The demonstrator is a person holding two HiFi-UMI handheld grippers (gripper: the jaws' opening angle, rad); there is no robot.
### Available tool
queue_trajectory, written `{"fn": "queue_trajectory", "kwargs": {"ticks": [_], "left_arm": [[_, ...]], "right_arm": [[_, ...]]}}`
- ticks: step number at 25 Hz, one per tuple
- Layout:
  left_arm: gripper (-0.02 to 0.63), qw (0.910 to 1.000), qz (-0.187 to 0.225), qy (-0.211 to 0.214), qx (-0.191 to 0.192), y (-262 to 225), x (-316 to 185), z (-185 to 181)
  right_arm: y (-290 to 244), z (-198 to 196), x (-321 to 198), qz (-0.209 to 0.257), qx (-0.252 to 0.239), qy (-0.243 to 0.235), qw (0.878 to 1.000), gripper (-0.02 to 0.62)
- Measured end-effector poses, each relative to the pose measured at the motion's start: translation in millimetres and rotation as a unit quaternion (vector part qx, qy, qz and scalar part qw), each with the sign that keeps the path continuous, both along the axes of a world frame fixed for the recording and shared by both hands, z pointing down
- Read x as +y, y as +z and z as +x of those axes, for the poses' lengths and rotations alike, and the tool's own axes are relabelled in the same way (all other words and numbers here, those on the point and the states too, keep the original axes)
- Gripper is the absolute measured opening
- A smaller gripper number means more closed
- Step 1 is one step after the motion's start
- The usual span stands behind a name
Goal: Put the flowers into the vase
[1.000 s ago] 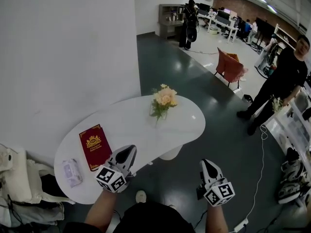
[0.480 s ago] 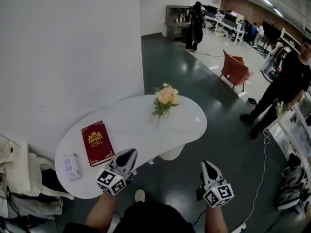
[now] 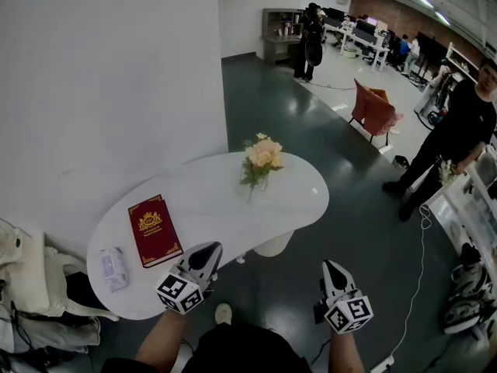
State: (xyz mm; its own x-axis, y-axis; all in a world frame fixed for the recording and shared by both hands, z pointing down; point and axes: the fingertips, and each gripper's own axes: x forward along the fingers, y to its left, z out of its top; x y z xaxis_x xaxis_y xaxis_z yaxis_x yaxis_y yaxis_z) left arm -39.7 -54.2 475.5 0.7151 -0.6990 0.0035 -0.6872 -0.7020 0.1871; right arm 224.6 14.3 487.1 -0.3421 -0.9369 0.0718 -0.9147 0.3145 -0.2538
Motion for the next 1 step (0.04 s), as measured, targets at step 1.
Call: {"fn": "queue_trajectory", "kwargs": {"ticks": [1], "left_arm": [[0.014,1.0,0.0,0.004,-0.004,1.3,-0.5,1.1]], "right_arm": [[1.0,0.2,-0.9,0.0,0.001,0.001,1.0,0.023]]}}
